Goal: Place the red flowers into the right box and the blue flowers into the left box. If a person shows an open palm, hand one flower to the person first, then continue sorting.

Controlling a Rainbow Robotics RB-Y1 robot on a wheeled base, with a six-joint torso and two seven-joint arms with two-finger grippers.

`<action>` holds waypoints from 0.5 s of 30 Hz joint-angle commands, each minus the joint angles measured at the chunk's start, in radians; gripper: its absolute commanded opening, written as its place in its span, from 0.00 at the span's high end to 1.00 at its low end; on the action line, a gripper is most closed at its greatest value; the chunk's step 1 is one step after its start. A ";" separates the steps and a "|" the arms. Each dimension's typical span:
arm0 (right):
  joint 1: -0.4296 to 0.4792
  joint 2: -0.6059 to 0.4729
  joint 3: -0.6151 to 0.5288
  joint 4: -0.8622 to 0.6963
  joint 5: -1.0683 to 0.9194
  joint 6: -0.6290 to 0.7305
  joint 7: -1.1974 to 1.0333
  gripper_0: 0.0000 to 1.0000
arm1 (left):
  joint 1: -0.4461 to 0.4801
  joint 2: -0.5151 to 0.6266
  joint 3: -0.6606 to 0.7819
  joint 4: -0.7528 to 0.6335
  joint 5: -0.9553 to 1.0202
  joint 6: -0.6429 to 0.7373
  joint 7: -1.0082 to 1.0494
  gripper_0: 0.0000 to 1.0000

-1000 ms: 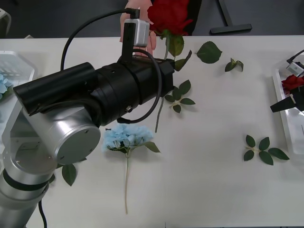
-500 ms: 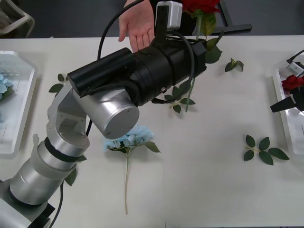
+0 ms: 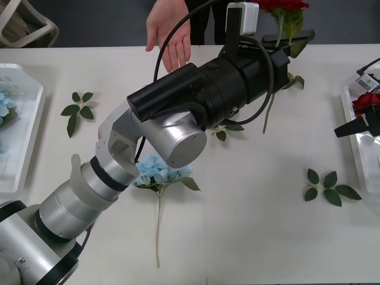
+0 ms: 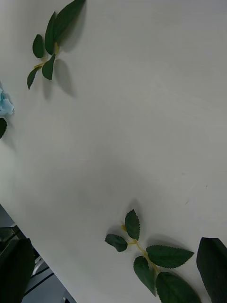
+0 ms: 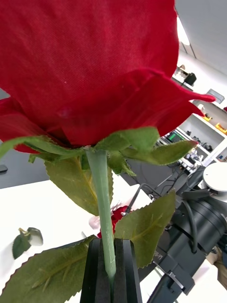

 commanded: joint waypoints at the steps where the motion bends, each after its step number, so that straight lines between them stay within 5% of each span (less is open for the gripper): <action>1: 0.000 -0.049 0.007 -0.029 -0.035 0.021 0.034 0.00 | -0.061 -0.028 -0.020 -0.008 0.018 -0.018 0.015 1.00; 15: 0.001 0.003 0.070 -0.088 -0.288 0.090 0.073 0.00 | -0.061 -0.030 -0.021 0.004 0.025 -0.027 0.015 1.00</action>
